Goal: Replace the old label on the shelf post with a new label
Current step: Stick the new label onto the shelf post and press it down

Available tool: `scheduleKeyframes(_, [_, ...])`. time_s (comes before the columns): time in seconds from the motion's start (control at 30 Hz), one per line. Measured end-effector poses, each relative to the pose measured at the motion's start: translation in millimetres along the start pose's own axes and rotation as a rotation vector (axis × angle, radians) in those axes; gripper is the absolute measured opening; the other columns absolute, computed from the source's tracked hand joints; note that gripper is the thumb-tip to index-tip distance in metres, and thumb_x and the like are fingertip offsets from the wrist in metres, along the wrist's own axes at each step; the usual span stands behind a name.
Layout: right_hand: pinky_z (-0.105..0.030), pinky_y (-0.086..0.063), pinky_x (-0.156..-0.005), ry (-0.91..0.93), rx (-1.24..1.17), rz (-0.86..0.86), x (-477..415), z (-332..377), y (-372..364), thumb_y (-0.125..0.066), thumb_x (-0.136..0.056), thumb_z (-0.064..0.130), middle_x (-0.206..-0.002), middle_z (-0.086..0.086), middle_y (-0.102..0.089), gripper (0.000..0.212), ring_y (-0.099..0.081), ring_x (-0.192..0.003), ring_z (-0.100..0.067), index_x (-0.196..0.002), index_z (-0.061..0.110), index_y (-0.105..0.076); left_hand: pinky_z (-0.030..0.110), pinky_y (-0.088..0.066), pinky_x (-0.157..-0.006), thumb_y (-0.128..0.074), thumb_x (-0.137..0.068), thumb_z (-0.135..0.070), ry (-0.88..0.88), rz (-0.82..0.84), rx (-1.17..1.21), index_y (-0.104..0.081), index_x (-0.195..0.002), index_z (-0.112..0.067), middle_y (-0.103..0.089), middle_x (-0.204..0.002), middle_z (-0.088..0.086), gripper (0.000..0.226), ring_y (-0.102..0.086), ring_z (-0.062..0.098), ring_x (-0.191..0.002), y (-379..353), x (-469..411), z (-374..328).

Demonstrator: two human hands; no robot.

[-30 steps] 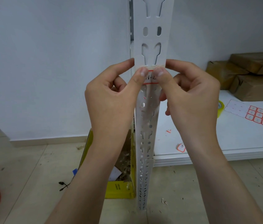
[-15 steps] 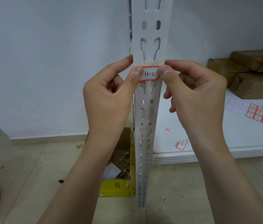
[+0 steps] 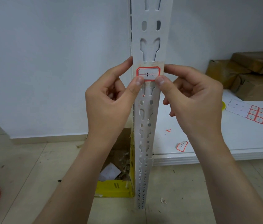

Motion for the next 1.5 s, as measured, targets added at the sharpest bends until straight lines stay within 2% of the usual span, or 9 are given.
scheduleKeyframes(0.33, [-0.04,-0.057,-0.052,-0.015,-0.011,-0.007,4,6,-7,-0.08,-0.094,0.03,-0.07,-0.006,-0.071,0.02,-0.066,-0.057,-0.026,-0.109,0.034,-0.069,0.009,-0.044,-0.06,-0.076,-0.092,-0.021,-0.041,-0.029,-0.031,-0.064,-0.131,-0.011,-0.048,-0.063,-0.002,0.042,-0.046,0.005,-0.056,-4,4,-4])
scheduleKeyframes(0.43, [-0.045,-0.056,-0.052,-0.035,-0.035,-0.005,4,6,-9,-0.08,-0.094,0.029,-0.067,-0.01,-0.07,0.019,-0.065,-0.057,-0.03,-0.108,0.031,-0.069,0.014,-0.045,-0.057,-0.075,-0.093,-0.018,-0.031,-0.029,0.002,-0.064,-0.129,-0.01,-0.05,-0.063,0.005,0.039,-0.046,0.004,-0.056,-6,4,-3])
scheduleKeyframes(0.63, [-0.031,-0.052,-0.048,-0.047,-0.053,0.02,2,2,-7,-0.078,-0.096,0.022,-0.065,-0.008,-0.07,0.015,-0.064,-0.055,-0.027,-0.109,0.027,-0.071,0.019,-0.05,-0.057,-0.073,-0.095,-0.016,-0.028,-0.022,0.021,-0.064,-0.129,-0.013,-0.052,-0.066,0.012,0.035,-0.051,0.017,-0.058,-6,4,-3])
scheduleKeyframes(0.87, [-0.026,-0.048,-0.047,-0.053,-0.1,0.011,1,4,-7,-0.076,-0.097,0.018,-0.064,-0.015,-0.066,0.011,-0.06,-0.049,-0.023,-0.1,0.029,-0.074,0.015,-0.045,-0.056,-0.07,-0.097,-0.018,-0.016,-0.043,0.029,-0.067,-0.127,-0.014,-0.05,-0.064,0.009,0.03,-0.045,0.003,-0.057,-5,4,-2])
scheduleKeyframes(0.97, [-0.026,-0.047,-0.048,-0.06,-0.118,-0.008,0,6,-7,-0.075,-0.098,0.02,-0.065,-0.017,-0.066,0.016,-0.056,-0.045,-0.011,-0.091,0.033,-0.072,0.013,-0.043,-0.056,-0.07,-0.097,-0.019,0.017,-0.064,0.047,-0.069,-0.12,-0.018,-0.047,-0.062,-0.003,0.023,-0.044,0.001,-0.056,-5,2,-4])
scheduleKeyframes(1.13, [-0.025,-0.049,-0.048,-0.085,-0.11,-0.035,-1,9,-7,-0.075,-0.099,0.023,-0.063,-0.013,-0.067,0.013,-0.056,-0.045,-0.009,-0.088,0.03,-0.073,0.012,-0.045,-0.056,-0.072,-0.096,-0.022,0.073,-0.075,0.087,-0.069,-0.112,-0.02,-0.048,-0.062,-0.01,0.016,-0.046,-0.001,-0.056,-7,-2,-6])
scheduleKeyframes(1.33, [-0.023,-0.05,-0.048,-0.132,-0.102,-0.049,0,14,-10,-0.079,-0.095,0.029,-0.064,-0.01,-0.069,0.015,-0.06,-0.046,-0.01,-0.085,0.03,-0.068,0.022,-0.052,-0.061,-0.077,-0.092,-0.025,0.111,-0.087,0.103,-0.068,-0.107,-0.019,-0.05,-0.061,0.002,0.018,-0.051,0.008,-0.058,-8,-3,-9])
scheduleKeyframes(1.4, [-0.02,-0.05,-0.048,-0.142,-0.108,-0.045,1,15,-11,-0.079,-0.095,0.029,-0.064,-0.01,-0.07,0.015,-0.061,-0.046,-0.009,-0.085,0.029,-0.067,0.021,-0.052,-0.061,-0.078,-0.092,-0.026,0.095,-0.09,0.076,-0.069,-0.107,-0.018,-0.053,-0.062,0.01,0.019,-0.053,0.009,-0.059,-7,-3,-10])
scheduleKeyframes(1.5, [-0.02,-0.05,-0.047,-0.144,-0.096,-0.045,1,16,-11,-0.078,-0.096,0.031,-0.066,-0.01,-0.071,0.017,-0.063,-0.047,-0.011,-0.084,0.03,-0.065,0.014,-0.046,-0.059,-0.077,-0.092,-0.027,0.068,-0.097,0.034,-0.07,-0.109,-0.016,-0.055,-0.063,0.009,0.021,-0.051,0.006,-0.058,-5,-2,-12])
Point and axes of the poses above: each hand's wrist, its own x-axis away from the middle knuckle, its own y-axis out of the back of the hand, z = x × y, the point moved 7 cm from there along -x, towards the middle knuckle
